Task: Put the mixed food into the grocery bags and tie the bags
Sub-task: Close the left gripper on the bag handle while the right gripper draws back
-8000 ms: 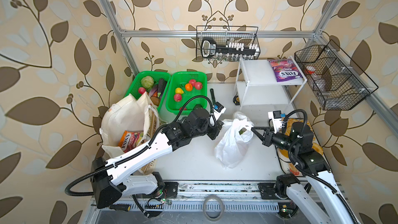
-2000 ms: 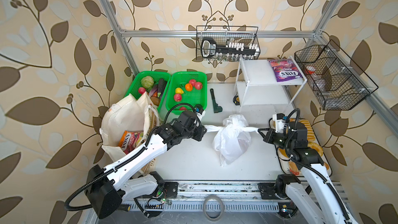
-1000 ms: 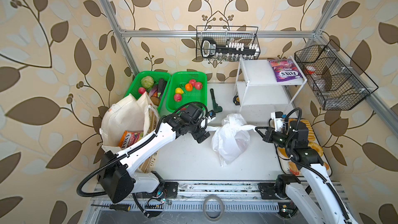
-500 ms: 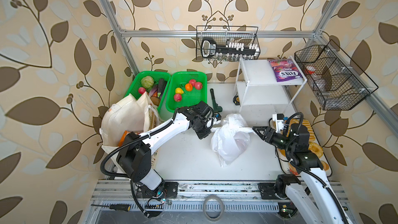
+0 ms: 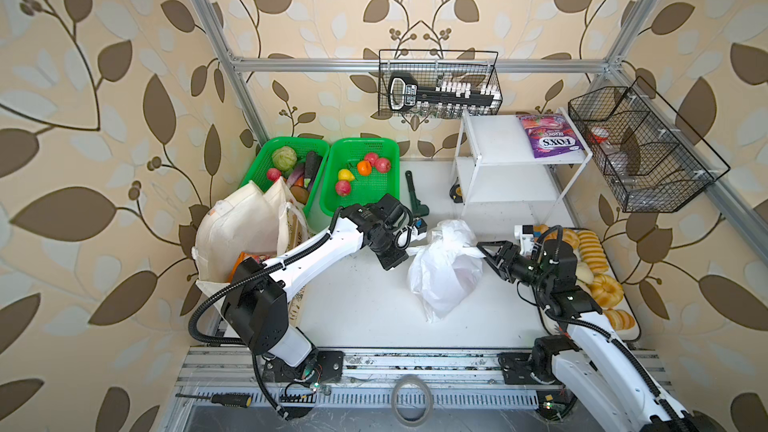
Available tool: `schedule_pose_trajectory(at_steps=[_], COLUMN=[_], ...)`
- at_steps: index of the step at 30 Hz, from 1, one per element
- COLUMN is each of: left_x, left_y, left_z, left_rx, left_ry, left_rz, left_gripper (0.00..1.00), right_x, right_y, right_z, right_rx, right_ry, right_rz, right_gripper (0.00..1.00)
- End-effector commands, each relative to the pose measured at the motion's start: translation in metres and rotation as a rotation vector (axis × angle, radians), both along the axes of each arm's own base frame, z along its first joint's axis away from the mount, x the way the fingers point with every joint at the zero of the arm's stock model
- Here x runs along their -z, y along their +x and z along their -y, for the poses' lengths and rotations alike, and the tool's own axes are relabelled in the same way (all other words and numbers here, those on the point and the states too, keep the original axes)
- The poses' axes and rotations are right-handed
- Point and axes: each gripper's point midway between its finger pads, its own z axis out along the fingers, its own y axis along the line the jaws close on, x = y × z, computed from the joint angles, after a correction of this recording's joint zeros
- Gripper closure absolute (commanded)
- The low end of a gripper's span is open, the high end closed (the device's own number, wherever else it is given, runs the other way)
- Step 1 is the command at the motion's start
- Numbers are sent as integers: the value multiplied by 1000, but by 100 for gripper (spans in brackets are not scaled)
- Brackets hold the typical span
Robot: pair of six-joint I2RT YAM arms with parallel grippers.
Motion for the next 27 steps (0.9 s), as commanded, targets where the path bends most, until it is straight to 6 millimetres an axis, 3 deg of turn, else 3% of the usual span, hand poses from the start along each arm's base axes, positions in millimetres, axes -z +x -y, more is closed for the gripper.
schedule_pose_trajectory(at_steps=[1,4,6,10,14,17,21,27], left_x=[-15,-17,-17,-14,-15,-16,-12,20], left_y=[-1,-1,0,3,11,10,8,-2], left_z=[5,4,2,-7,-20,-32,-57,-88], left_rx=[5,2,0,-52,-160,-214,-302,-405], left_ry=[-42,-40,-29,15,51,79,116,220], left_rz=[-3,3,9,23,52,74,105,23], left_gripper=[100,100,100,100,100,100,100,100], right_x=[-7,-12,-12,-12,-35,-43,-12,50], right_y=[11,13,13,12,13,13,14,8], right_z=[8,10,9,18,31,54,81,102], right_rx=[100,102,89,112,136,204,271,308], right_ry=[40,26,5,-74,-184,-327,-411,-455], right_rz=[23,48,55,67,128,130,30,-125], right_gripper=[55,88,100,100,100,100,100,100])
